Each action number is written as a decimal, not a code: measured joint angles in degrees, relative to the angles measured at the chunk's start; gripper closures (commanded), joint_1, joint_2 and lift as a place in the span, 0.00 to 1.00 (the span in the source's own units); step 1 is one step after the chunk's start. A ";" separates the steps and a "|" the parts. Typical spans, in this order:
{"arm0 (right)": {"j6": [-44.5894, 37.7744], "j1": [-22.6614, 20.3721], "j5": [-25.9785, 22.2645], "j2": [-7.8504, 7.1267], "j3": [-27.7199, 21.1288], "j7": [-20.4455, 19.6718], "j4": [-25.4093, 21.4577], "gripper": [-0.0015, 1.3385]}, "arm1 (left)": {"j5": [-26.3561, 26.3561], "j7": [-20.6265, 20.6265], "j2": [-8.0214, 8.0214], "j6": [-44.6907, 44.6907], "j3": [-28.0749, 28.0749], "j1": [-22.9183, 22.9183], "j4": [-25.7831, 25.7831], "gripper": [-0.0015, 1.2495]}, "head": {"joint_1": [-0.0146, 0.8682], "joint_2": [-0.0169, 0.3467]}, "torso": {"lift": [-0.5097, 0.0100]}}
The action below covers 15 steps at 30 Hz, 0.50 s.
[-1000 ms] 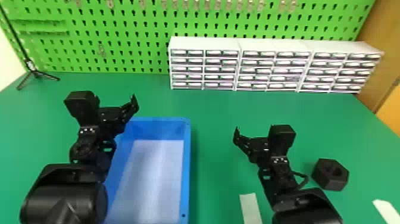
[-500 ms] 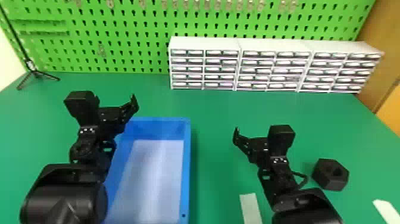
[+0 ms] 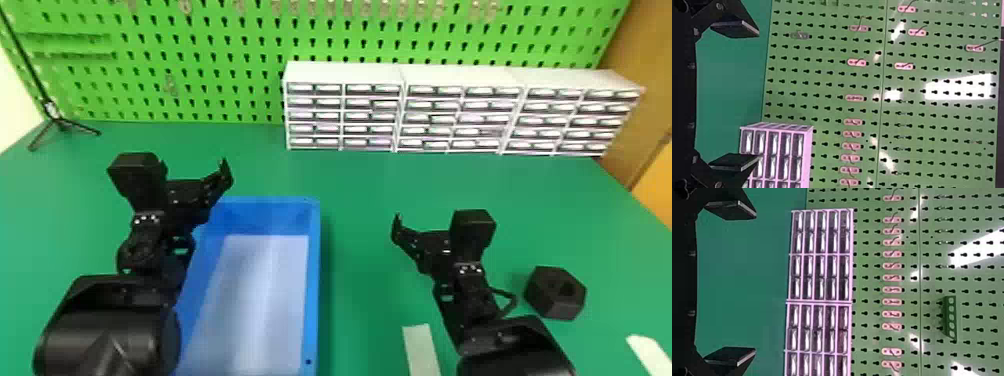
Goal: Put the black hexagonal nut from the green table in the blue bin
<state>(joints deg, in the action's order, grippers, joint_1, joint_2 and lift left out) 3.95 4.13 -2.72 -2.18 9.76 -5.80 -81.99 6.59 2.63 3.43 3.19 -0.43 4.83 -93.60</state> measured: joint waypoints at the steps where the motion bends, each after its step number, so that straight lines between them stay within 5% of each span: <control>1: 0.00 0.00 0.00 0.00 0.00 0.00 0.00 0.07 | 0.00 0.00 0.00 0.00 0.00 0.00 0.00 0.13 | 0.79 0.12 | 0.80; 15: -1.64 -0.08 -0.17 -0.07 -1.23 0.00 -1.77 0.07 | 0.17 0.00 0.00 0.03 0.18 -0.07 0.00 0.13 | 0.79 0.12 | 0.80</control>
<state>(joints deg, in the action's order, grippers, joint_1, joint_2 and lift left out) 2.32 4.05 -2.90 -2.25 8.53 -5.80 -83.75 6.76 2.63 3.43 3.23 -0.25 4.77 -93.60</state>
